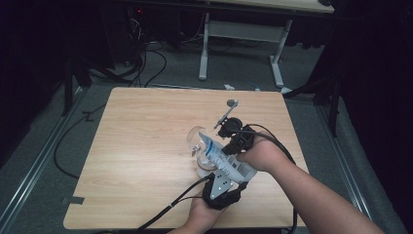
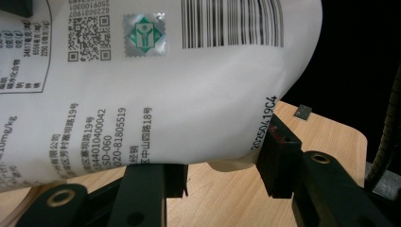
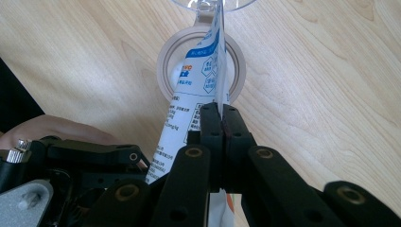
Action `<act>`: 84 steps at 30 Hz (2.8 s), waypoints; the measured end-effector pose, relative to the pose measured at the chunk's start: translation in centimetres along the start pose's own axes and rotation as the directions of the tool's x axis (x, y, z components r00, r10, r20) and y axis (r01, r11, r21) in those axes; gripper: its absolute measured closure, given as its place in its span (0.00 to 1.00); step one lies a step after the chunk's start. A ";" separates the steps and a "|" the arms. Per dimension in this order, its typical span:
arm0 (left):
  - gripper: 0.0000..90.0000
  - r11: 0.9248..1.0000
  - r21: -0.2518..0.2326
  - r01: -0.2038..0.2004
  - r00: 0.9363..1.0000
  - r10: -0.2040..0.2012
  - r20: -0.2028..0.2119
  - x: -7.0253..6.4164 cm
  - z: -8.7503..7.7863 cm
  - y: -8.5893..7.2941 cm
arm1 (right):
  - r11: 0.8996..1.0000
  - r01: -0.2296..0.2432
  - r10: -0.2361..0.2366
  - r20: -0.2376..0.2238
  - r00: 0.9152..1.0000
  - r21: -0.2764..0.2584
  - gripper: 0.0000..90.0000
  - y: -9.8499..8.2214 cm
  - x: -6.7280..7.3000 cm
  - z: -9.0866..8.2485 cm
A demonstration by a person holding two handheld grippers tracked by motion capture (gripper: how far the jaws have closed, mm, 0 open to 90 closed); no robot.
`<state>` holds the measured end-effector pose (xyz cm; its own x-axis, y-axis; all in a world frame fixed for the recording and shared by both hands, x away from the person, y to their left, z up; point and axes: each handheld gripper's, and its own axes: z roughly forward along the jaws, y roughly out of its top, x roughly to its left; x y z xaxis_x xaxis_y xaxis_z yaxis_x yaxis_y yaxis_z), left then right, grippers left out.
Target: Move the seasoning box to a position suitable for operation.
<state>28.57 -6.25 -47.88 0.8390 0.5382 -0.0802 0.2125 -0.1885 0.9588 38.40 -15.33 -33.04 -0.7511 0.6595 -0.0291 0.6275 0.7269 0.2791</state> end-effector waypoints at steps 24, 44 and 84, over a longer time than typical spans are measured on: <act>0.66 1.000 -0.004 0.004 1.000 -0.004 0.001 0.0 0.0 0.0 | 1.000 0.011 -0.011 0.001 1.000 0.002 1.00 0.1 0.0 0.1; 0.66 1.000 -0.006 0.000 1.000 0.000 -0.002 0.1 -0.1 0.2 | 1.000 0.019 -0.019 0.000 1.000 -0.003 1.00 0.2 0.1 0.0; 0.66 1.000 -0.019 0.009 1.000 -0.009 0.002 0.0 -0.2 0.2 | 1.000 0.025 -0.025 0.000 1.000 0.000 1.00 0.5 0.3 0.0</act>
<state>28.55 -6.08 -47.59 0.8380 0.5383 -0.0890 0.2101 -0.1678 0.9632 38.50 -14.83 -32.93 -0.7662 0.6416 -0.0362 0.6089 0.7429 0.2781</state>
